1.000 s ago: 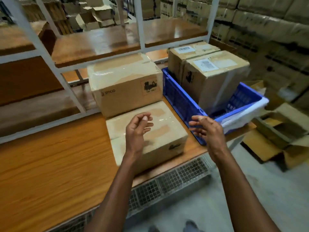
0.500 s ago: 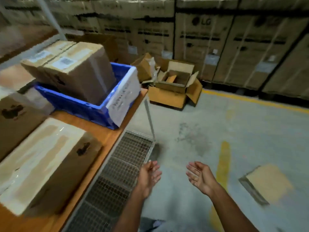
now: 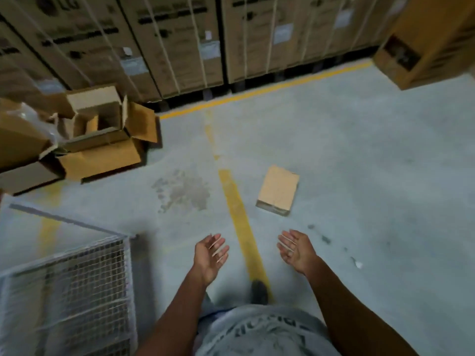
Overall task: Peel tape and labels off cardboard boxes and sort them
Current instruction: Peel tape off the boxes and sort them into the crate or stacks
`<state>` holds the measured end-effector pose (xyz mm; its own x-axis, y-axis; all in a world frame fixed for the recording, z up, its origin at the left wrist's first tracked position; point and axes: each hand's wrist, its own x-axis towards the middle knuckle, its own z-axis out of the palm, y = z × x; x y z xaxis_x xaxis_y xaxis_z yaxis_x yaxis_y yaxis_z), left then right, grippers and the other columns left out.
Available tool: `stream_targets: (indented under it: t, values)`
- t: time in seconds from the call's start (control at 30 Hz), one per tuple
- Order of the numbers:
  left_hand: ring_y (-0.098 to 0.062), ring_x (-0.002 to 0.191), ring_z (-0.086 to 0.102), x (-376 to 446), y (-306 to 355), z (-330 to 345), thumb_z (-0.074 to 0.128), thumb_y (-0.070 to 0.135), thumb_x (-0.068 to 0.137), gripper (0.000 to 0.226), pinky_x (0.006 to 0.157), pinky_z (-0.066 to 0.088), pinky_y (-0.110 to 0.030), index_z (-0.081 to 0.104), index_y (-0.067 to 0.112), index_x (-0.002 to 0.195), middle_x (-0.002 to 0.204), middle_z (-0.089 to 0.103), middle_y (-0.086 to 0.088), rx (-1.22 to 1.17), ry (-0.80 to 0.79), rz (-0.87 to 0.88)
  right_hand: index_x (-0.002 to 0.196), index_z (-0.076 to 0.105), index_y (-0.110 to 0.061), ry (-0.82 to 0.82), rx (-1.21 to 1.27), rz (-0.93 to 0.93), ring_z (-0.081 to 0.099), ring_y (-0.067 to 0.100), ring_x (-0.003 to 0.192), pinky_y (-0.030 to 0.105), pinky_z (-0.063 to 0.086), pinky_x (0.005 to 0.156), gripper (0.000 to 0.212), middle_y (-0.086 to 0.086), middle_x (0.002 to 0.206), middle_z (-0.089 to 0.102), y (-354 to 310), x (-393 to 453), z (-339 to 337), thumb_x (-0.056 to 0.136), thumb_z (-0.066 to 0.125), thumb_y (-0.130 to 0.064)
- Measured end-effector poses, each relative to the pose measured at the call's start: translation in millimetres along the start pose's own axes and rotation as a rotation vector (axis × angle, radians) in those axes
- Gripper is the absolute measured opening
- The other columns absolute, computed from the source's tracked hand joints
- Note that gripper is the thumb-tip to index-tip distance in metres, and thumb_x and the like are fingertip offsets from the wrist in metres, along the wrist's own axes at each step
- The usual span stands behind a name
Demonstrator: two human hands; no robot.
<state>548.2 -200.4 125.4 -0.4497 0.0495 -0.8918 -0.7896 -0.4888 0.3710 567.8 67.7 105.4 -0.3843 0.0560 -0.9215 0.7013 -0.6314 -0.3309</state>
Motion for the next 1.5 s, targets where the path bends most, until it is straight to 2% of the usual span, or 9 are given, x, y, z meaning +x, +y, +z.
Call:
stream_targets:
  t: [0.3, 0.57, 0.7, 0.8, 0.93, 1.13, 1.23, 1.37, 1.5]
  values:
    - [-0.019, 0.075, 0.052, 72.2, 30.3, 107.6, 0.043, 0.034, 0.108, 0.026, 0.067, 0.040, -0.030, 0.062, 0.019, 0.098, 0.091, 0.059, -0.001, 0.461, -0.102, -0.093, 0.107, 0.068, -0.013, 0.143, 0.032, -0.019, 0.065, 0.024, 0.087, 0.033, 0.048, 0.074, 0.024, 0.006, 0.107, 0.070, -58.9, 39.7, -49.1, 0.100, 0.060, -0.034]
    - [-0.025, 0.093, 0.065, 203.1, 91.4, 163.0, 0.050, 0.034, 0.107, 0.026, 0.077, 0.049, -0.032, 0.070, 0.018, 0.113, 0.108, 0.071, -0.003, 0.708, -0.121, -0.121, 0.115, 0.067, -0.010, 0.236, -0.338, -0.026, 0.062, 0.026, 0.081, 0.030, 0.042, 0.070, 0.020, 0.014, 0.111, 0.069, -154.0, 117.9, -25.2, 0.099, 0.062, -0.021]
    - [-0.023, 0.081, 0.064, 284.7, 111.9, 182.7, 0.054, 0.031, 0.105, 0.023, 0.068, 0.050, -0.029, 0.072, 0.017, 0.106, 0.102, 0.071, -0.006, 0.817, -0.079, -0.116, 0.105, 0.069, -0.013, 0.323, -0.620, -0.094, 0.062, 0.018, 0.085, 0.027, 0.047, 0.075, 0.011, 0.013, 0.118, 0.070, -185.5, 214.0, -15.7, 0.103, 0.059, -0.017]
    - [-0.022, 0.076, 0.063, 353.2, 108.6, 195.2, 0.056, 0.031, 0.104, 0.024, 0.067, 0.048, -0.029, 0.072, 0.015, 0.109, 0.099, 0.071, -0.006, 0.931, -0.069, -0.140, 0.129, 0.067, -0.007, 0.311, -0.885, -0.185, 0.059, 0.027, 0.127, 0.030, 0.043, 0.105, 0.031, 0.013, 0.142, 0.060, -201.7, 294.3, -13.4, 0.108, 0.046, -0.019]
    - [-0.019, 0.069, 0.052, 459.3, 89.3, 217.3, 0.056, 0.025, 0.104, 0.018, 0.062, 0.040, -0.027, 0.068, 0.012, 0.102, 0.090, 0.066, -0.006, 1.102, -0.107, -0.137, 0.138, 0.063, -0.009, 0.281, -1.058, -0.145, 0.053, 0.027, 0.134, 0.024, 0.036, 0.099, 0.038, 0.008, 0.146, 0.058, -219.8, 400.9, -16.6, 0.110, 0.043, -0.026]
    - [-0.015, 0.061, 0.047, 643.1, 47.2, 230.3, 0.064, 0.019, 0.099, 0.015, 0.052, 0.033, -0.024, 0.066, 0.019, 0.084, 0.078, 0.061, -0.002, 1.276, -0.149, -0.083, 0.148, 0.052, -0.010, 0.255, -0.986, -0.131, 0.051, 0.028, 0.137, 0.041, 0.040, 0.115, 0.049, 0.009, 0.154, 0.051, -202.1, 585.8, -65.8, 0.101, 0.055, -0.026]
    - [-0.021, 0.078, 0.055, 720.6, 21.0, 238.4, 0.065, 0.026, 0.100, 0.009, 0.066, 0.042, -0.028, 0.066, 0.016, 0.100, 0.091, 0.063, -0.004, 1.333, -0.102, -0.031, 0.152, 0.044, -0.012, 0.297, -0.816, -0.055, 0.056, 0.031, 0.127, 0.046, 0.049, 0.106, 0.067, 0.011, 0.145, 0.055, -197.5, 653.5, -81.6, 0.094, 0.067, -0.036]
    - [-0.032, 0.130, 0.053, 794.8, -15.1, 250.0, 0.078, 0.050, 0.084, 0.080, 0.107, 0.047, -0.045, 0.043, 0.017, 0.148, 0.144, 0.050, -0.013, 1.368, -0.018, 0.118, 0.153, 0.038, -0.015, 0.297, -0.685, -0.062, 0.055, 0.022, 0.109, 0.032, 0.048, 0.081, 0.064, 0.003, 0.130, 0.053, -197.4, 721.0, -98.9, 0.099, 0.068, -0.032]
    - [-0.031, 0.138, 0.051, 853.6, -33.9, 258.7, 0.078, 0.074, 0.072, 0.111, 0.111, 0.046, -0.052, 0.030, 0.025, 0.160, 0.154, 0.048, -0.004, 1.226, -0.079, 0.070, 0.139, 0.052, -0.018, 0.198, -0.558, -0.180, 0.064, 0.023, 0.110, 0.036, 0.057, 0.081, 0.049, 0.000, 0.123, 0.065, -206.4, 769.2, -104.5, 0.096, 0.072, -0.030]
